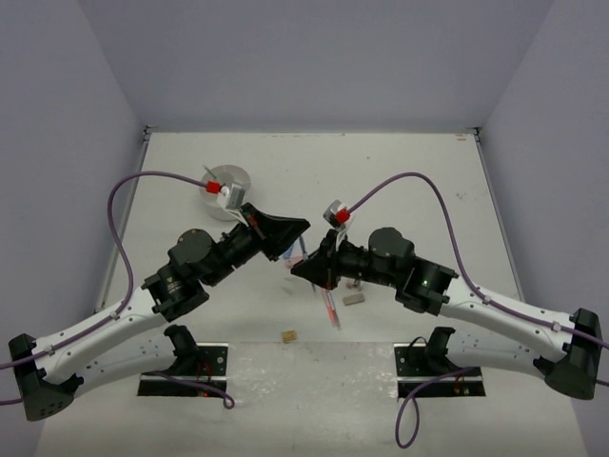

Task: Sort the stationery into containers
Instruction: Close the pen cap on the pen.

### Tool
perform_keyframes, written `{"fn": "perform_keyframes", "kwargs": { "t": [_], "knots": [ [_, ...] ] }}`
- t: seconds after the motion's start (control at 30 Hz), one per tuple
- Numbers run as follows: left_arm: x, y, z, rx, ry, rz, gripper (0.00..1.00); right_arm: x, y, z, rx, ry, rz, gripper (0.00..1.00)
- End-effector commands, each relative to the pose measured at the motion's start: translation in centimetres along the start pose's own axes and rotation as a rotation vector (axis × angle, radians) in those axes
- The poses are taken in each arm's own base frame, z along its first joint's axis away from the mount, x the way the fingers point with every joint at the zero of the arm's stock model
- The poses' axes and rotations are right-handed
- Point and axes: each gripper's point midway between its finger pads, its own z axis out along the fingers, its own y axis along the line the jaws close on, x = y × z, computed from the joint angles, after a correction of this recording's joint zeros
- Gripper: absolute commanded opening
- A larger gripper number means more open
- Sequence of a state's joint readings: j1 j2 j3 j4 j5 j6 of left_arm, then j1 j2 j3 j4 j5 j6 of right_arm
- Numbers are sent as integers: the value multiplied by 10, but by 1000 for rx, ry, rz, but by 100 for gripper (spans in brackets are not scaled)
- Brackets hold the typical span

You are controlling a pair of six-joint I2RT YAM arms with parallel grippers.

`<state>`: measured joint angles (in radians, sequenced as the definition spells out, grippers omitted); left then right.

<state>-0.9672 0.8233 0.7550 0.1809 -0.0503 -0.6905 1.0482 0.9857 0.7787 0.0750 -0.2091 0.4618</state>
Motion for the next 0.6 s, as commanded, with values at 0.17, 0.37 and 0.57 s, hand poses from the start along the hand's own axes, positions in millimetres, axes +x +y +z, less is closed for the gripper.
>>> {"fn": "perform_keyframes", "kwargs": {
  "t": [0.17,0.37,0.57],
  "knots": [
    [62,2,-7,29,203,-9,0,-171,12,-12,72,-306,-155,0],
    [75,-6,-11,32,246,-1,0,-205,16,-8,98,-303,-202,0],
    [62,-4,-10,-8,219,28,0,-171,4,7,69,-260,-166,0]
  ]
}}
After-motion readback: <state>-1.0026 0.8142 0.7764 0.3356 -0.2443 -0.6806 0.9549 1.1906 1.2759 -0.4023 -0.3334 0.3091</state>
